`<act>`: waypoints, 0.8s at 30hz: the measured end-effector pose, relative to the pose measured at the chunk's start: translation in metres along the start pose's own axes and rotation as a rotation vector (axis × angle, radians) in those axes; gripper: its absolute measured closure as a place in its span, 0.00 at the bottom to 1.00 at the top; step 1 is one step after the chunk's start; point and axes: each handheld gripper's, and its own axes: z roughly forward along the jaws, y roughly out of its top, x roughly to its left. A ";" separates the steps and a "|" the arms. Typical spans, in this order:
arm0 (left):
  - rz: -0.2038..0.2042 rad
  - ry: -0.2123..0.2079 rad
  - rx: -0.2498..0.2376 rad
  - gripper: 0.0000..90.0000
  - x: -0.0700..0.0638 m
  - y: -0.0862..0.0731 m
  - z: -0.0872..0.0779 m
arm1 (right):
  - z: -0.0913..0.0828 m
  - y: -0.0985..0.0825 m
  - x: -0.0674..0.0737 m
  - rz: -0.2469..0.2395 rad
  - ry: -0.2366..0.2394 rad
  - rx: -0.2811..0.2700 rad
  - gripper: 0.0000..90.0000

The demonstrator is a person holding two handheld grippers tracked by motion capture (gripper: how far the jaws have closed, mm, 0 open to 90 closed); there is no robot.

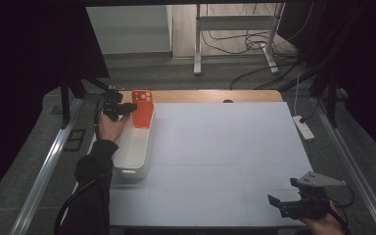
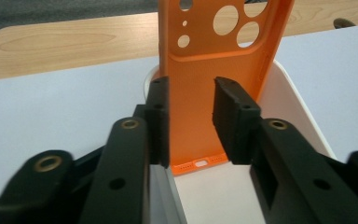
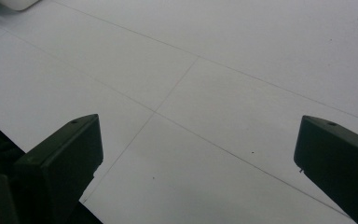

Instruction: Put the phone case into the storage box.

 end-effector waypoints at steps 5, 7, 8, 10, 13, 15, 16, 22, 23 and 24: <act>0.013 -0.007 -0.011 0.61 0.001 -0.001 -0.002 | 0.000 0.000 0.000 0.000 0.000 0.001 0.02; 0.010 -0.006 -0.016 0.59 0.001 -0.001 -0.003 | 0.000 0.000 0.000 0.000 0.000 0.000 0.02; 0.009 -0.009 -0.017 0.56 0.001 -0.001 -0.003 | 0.000 0.000 0.000 0.000 -0.002 -0.001 0.02; 0.022 -0.002 -0.019 0.51 0.001 -0.001 -0.004 | 0.000 0.000 0.000 -0.002 -0.002 0.000 0.02; 0.026 -0.005 -0.016 0.45 0.001 -0.001 -0.004 | 0.000 0.000 0.000 -0.002 -0.002 0.001 0.02; 0.029 -0.011 -0.016 0.42 0.001 -0.002 -0.005 | 0.000 0.000 0.000 -0.002 -0.002 0.001 0.02; 0.035 -0.010 -0.019 0.40 0.002 -0.002 -0.006 | 0.000 0.000 0.000 -0.002 -0.002 0.001 0.02; 0.050 -0.029 -0.033 0.26 0.001 -0.004 -0.010 | 0.000 0.000 0.001 -0.004 -0.003 0.006 0.02; 0.052 -0.038 -0.033 0.24 0.000 -0.004 -0.011 | 0.000 0.000 0.001 -0.003 -0.003 0.006 0.02; 0.063 -0.056 -0.031 0.23 0.000 -0.004 -0.012 | 0.000 0.000 0.001 -0.004 -0.003 0.005 0.02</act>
